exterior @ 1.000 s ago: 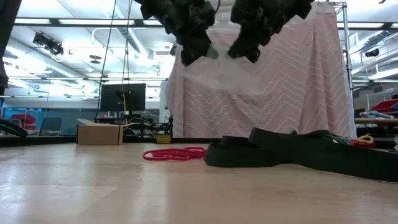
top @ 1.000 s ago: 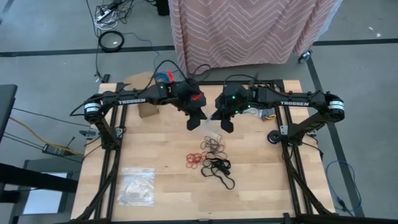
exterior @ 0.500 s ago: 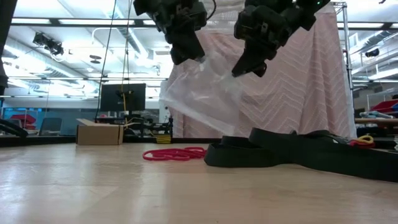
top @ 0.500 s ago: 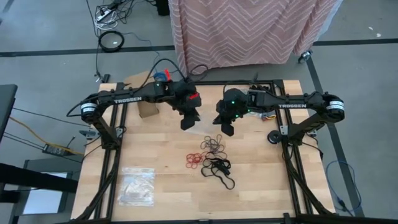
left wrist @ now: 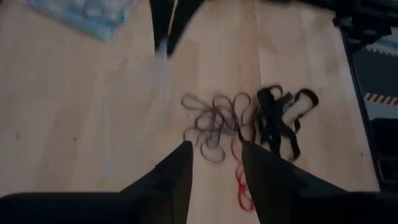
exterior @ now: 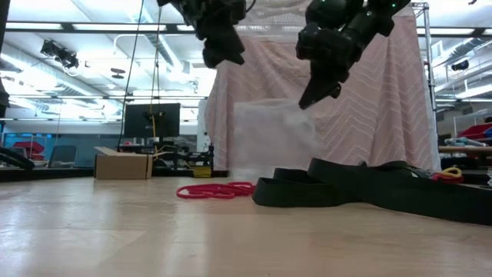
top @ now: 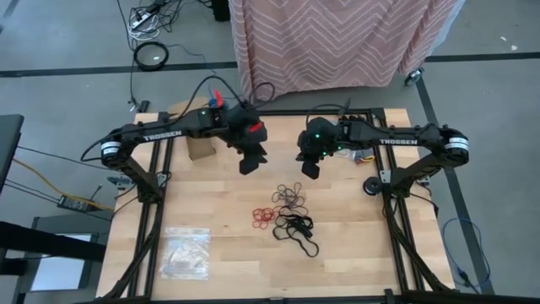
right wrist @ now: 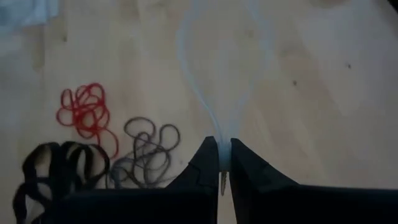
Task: Sort rubber bands
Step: Put the red rubber band into the transparent zip bag
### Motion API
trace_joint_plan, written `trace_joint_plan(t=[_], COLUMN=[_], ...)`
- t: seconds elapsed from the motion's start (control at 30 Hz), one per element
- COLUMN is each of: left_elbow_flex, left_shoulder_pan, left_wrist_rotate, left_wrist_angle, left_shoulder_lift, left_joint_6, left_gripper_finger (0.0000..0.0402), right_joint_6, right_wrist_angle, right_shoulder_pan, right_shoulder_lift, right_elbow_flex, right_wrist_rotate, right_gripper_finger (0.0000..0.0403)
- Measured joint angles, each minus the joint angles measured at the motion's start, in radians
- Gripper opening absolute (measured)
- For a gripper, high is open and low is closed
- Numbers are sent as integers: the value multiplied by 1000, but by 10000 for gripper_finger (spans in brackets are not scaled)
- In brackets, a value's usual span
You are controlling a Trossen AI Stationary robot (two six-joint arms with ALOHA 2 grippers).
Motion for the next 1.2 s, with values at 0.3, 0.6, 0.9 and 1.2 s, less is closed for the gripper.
trace_joint_plan(t=[0.3,0.6,0.9,1.2], left_elbow_flex=[-250,-505,-619,-617], left_shoulder_pan=[-110,-270,-335,-342], left_wrist_rotate=[-2,-135,-183,-160], left_wrist_angle=[59,436,659,762], left_shoulder_lift=[2,2,69,213], left_joint_6=[11,-60,-169,-303], left_gripper_finger=[147,147,147,131], right_joint_6=[-57,-49,-22,0], right_wrist_angle=[-116,-85,-40,-24], right_shoulder_pan=[6,17,17,18], right_shoulder_lift=[-20,-20,-20,-19], right_elbow_flex=[-2,-2,-2,-2], right_wrist_rotate=[45,44,43,43], right_gripper_finger=[10,10,10,10])
